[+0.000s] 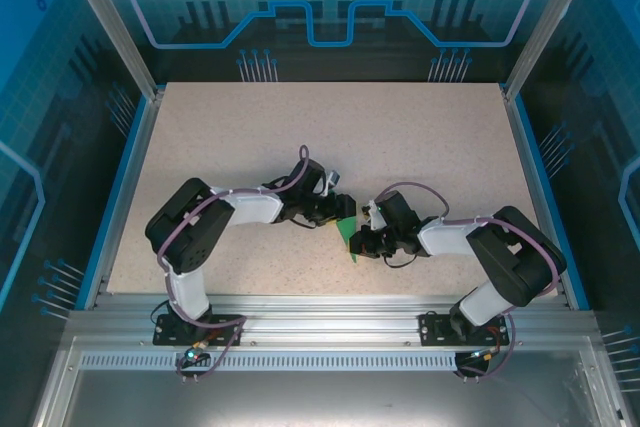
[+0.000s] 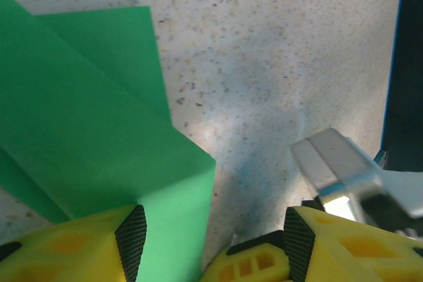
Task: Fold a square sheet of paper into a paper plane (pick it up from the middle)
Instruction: Fold the wing for the fifth time at the center of the table.
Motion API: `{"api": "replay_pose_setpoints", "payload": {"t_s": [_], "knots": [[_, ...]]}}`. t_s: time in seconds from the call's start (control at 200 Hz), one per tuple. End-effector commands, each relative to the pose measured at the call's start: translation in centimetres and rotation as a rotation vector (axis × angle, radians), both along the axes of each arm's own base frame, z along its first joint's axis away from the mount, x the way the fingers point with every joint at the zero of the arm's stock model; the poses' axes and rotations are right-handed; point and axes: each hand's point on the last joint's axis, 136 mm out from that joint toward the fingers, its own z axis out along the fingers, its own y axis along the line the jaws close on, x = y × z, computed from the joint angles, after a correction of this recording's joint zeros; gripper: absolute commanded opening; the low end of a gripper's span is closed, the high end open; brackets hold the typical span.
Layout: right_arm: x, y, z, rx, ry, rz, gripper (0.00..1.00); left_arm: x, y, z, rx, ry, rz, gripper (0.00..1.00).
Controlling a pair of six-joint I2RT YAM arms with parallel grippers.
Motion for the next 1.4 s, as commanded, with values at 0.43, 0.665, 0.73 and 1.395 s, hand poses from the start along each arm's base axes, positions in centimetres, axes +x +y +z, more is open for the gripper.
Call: {"api": "replay_pose_setpoints", "payload": {"t_s": [0.43, 0.665, 0.73, 1.395], "knots": [[-5.0, -4.7, -5.2, -0.223, 0.169, 0.007, 0.07, 5.1, 1.6, -0.8, -0.003, -0.076, 0.007, 0.61], [-5.3, -5.0, -5.3, -0.228, 0.171, 0.009, 0.07, 6.8, 2.9, -1.6, 0.023, -0.068, 0.017, 0.61], [-5.3, -5.0, -5.2, -0.227, 0.171, 0.008, 0.07, 7.2, 3.3, -1.7, 0.020, -0.060, 0.022, 0.61], [-3.9, -4.1, -4.7, -0.212, 0.148, 0.007, 0.08, 6.9, 4.7, 7.1, -0.046, -0.150, 0.067, 0.62]]}}
